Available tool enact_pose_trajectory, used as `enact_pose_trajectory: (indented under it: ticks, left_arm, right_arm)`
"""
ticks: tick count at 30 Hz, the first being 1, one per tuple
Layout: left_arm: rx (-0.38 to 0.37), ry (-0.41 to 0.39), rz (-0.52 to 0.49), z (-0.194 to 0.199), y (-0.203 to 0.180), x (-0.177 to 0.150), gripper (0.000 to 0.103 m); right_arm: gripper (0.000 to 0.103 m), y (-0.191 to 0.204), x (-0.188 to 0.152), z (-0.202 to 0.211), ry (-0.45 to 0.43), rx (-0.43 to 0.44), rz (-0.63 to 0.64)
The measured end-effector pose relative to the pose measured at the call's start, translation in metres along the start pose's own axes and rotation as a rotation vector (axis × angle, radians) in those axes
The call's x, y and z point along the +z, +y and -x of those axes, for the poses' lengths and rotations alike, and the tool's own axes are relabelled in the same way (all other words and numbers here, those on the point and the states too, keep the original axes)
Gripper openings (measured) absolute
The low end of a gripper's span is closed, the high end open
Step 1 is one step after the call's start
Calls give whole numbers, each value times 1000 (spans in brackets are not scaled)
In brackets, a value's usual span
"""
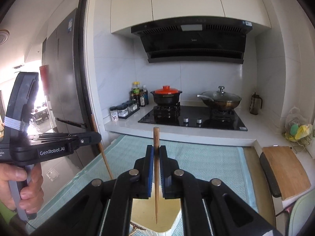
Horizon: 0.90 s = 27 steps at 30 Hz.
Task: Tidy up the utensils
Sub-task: 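Carry the chopsticks over the cream box and open both grippers to drop them in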
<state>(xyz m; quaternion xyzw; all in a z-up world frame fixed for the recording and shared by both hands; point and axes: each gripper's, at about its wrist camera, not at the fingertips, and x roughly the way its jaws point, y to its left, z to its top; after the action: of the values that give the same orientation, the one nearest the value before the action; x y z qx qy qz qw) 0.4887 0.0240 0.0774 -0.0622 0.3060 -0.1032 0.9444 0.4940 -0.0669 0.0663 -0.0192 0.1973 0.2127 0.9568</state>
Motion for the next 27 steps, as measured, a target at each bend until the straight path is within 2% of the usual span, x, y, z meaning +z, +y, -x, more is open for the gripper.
enact_pose_trajectory:
  ticks: [7, 13, 14, 15, 16, 17, 19, 20, 22, 23, 25, 27]
  left_arm:
    - [13, 132, -4, -66, -4, -29, 3]
    - [45, 194, -15, -96, -5, -42, 5]
    - [50, 200, -8, -98, -3, -43, 7]
    - [52, 202, 1, -98, -1, -43, 13]
    - [56, 199, 10, -96, 2, -42, 24]
    - [61, 189, 17, -91, 4, -42, 30]
    - [62, 156, 15, -73, 8, -43, 46]
    - [66, 140, 2, -62, 10, -44, 48]
    - [80, 113, -35, -34, 14, -51, 59]
    - [89, 95, -58, -18, 16, -58, 64]
    - [134, 61, -98, 15, 23, -75, 84]
    - [176, 21, -129, 49, 31, -99, 95]
  right_arm:
    - [6, -11, -38, -70, 189, 7, -67]
    - [7, -29, -52, -96, 249, -15, -147]
    - [10, -32, -52, -97, 254, -16, -162]
    - [15, -35, -51, -97, 257, -24, -171]
    - [30, -37, -51, -95, 253, -30, -179]
    - [46, -39, -50, -91, 245, -33, -186]
    - [51, -42, -49, -77, 222, -38, -195]
    - [51, -43, -49, -69, 213, -39, -193]
    - [51, -43, -50, -47, 202, -42, -180]
    - [56, -42, -52, -33, 196, -44, -170]
    - [68, -40, -60, -4, 194, -58, -144]
    - [74, -38, -74, 28, 200, -67, -116]
